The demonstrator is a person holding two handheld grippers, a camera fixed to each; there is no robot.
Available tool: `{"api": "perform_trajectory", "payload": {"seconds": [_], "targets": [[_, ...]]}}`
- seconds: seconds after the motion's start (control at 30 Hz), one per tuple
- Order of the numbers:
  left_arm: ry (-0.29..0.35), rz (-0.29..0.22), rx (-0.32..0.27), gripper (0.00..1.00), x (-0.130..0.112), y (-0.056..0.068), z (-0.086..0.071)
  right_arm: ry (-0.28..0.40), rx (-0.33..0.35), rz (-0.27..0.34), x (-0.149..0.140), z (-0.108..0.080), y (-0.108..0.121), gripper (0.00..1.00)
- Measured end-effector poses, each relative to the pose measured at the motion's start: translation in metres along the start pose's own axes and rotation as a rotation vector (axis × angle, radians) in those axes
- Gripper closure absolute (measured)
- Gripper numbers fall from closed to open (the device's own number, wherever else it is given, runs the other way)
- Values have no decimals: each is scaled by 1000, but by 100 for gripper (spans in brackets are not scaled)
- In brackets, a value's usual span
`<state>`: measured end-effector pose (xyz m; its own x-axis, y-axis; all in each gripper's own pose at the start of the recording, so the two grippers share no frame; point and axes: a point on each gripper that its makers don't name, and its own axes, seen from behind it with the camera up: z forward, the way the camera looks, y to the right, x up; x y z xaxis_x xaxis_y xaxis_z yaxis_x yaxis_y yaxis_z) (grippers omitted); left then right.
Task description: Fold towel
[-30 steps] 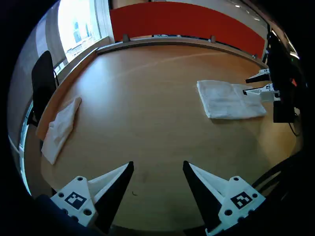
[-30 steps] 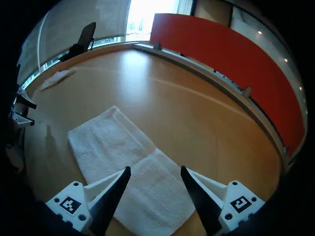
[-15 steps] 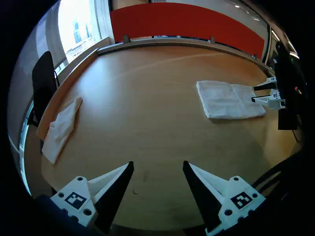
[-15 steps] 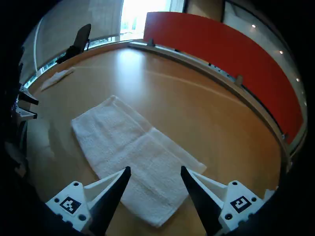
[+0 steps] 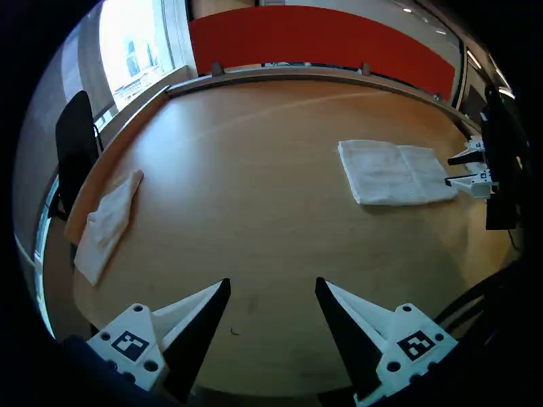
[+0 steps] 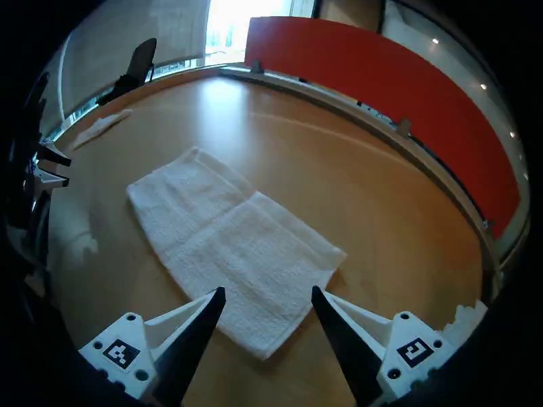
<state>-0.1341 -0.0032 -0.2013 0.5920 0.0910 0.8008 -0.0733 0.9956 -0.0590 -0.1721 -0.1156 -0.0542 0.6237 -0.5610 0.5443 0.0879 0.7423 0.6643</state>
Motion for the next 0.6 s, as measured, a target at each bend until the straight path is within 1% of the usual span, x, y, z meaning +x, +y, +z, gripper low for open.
{"api": "perform_trajectory", "payload": {"seconds": [0.2, 0.37, 0.47, 0.6], "targets": [[-1, 3, 3, 7, -1, 0, -1, -20, -3, 4, -17, -7, 1, 1], [-5, -3, 4, 7, -3, 1, -1, -37, 11, 7, -30, -11, -4, 3], [-4, -5, 3, 7, -3, 1, -1, -52, 17, 8, -38, -12, -5, 5], [-3, -2, 2, 7, -3, 2, -1, -77, 22, 15, -47, -14, -5, 13]]}}
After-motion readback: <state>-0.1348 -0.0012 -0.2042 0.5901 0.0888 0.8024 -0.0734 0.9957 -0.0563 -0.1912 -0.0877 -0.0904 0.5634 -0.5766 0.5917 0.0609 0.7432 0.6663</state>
